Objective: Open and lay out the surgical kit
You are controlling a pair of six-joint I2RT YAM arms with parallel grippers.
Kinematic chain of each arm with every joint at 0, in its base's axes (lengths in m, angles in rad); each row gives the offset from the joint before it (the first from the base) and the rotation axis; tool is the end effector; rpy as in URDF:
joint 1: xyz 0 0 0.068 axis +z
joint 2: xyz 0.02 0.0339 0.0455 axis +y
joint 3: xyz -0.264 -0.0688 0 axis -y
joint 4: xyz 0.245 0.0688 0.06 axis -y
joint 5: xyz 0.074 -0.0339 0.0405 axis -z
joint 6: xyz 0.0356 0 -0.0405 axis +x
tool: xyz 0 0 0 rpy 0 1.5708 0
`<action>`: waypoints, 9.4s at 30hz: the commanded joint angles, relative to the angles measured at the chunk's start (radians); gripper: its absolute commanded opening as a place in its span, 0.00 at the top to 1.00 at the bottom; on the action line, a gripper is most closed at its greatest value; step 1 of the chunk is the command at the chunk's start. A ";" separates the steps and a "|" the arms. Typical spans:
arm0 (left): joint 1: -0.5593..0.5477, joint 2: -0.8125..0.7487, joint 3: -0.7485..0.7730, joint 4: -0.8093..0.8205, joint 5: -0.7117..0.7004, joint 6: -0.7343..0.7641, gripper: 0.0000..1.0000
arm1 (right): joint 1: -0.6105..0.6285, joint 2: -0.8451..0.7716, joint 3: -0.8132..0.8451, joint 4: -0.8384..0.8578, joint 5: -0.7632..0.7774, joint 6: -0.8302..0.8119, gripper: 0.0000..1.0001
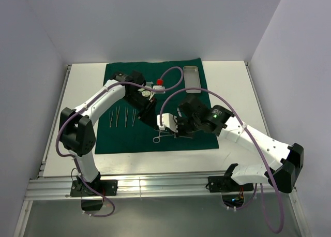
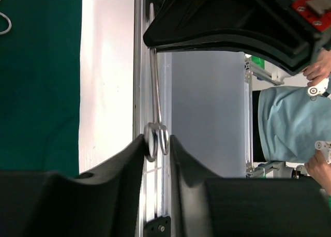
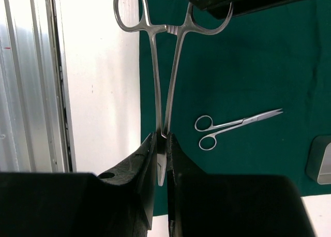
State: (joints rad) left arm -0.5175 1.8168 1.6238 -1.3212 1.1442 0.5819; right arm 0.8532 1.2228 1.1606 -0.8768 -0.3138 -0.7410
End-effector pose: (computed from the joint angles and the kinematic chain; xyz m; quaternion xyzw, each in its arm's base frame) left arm 0.2806 -0.1970 0.2929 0.4521 0.7086 -0.5401 0.0412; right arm 0.1508 0.1895 0.3193 -0.7055 0.6213 0.1655 0.2980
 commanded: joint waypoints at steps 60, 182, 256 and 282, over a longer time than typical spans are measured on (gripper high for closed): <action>-0.093 -0.614 -0.720 1.895 -0.768 -0.953 1.00 | -0.473 -0.022 -0.016 0.874 -0.134 1.442 0.14; -0.306 -0.510 -0.653 1.726 -1.176 -0.725 1.00 | -0.407 0.075 0.076 0.677 -0.131 1.552 0.60; -0.260 -0.567 -0.637 1.763 -1.087 -0.863 1.00 | -0.459 0.035 0.102 0.714 -0.053 1.308 0.26; -0.260 -0.544 -0.617 1.758 -1.106 -0.855 1.00 | -0.437 0.053 0.077 0.711 -0.119 1.430 0.56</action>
State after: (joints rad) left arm -0.7807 1.2732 0.9543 0.3977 0.0368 -0.2779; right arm 0.4080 1.2736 1.2316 -0.1955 -0.4133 0.6693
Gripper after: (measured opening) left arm 0.028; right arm 0.443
